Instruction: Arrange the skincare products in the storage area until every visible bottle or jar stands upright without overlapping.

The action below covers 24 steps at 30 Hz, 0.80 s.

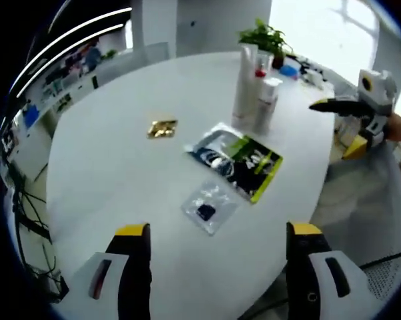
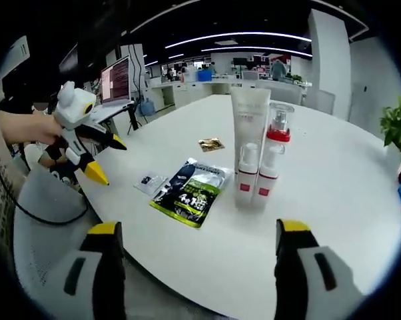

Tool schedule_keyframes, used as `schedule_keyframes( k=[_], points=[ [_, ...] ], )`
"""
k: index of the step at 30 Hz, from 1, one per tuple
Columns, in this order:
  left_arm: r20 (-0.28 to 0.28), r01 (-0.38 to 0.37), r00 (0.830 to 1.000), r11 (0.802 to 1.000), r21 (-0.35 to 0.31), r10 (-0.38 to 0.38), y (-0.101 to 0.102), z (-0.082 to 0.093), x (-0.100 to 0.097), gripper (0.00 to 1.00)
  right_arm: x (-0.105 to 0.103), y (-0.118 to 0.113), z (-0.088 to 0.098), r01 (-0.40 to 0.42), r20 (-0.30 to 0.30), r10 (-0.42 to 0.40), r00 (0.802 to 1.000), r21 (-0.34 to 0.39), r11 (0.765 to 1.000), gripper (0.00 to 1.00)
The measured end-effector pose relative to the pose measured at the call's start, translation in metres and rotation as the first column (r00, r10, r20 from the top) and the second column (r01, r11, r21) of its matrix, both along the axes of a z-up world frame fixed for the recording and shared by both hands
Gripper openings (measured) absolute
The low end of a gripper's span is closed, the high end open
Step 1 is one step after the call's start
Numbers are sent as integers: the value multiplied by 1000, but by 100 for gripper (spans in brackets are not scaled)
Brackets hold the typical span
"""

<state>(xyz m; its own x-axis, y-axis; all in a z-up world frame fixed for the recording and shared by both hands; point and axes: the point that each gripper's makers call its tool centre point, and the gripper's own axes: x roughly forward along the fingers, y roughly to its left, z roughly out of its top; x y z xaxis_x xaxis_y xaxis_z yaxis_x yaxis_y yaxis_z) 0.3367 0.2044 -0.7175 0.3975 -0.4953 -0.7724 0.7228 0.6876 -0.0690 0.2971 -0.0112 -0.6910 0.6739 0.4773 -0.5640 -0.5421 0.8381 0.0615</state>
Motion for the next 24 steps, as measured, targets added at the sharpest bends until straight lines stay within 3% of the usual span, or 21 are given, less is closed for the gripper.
schedule_keyframes(
  k=[12,24],
  points=[
    [2,44,999,998,38,-44,-3,-2,29,79,0,-3,-3,11,-10,-11,1000,-5,1000,94],
    [2,79,997,996,52,-79,-10,-1,44,79,1,-5,-4,23,-9,-23,1000,-22,999,93]
  ],
)
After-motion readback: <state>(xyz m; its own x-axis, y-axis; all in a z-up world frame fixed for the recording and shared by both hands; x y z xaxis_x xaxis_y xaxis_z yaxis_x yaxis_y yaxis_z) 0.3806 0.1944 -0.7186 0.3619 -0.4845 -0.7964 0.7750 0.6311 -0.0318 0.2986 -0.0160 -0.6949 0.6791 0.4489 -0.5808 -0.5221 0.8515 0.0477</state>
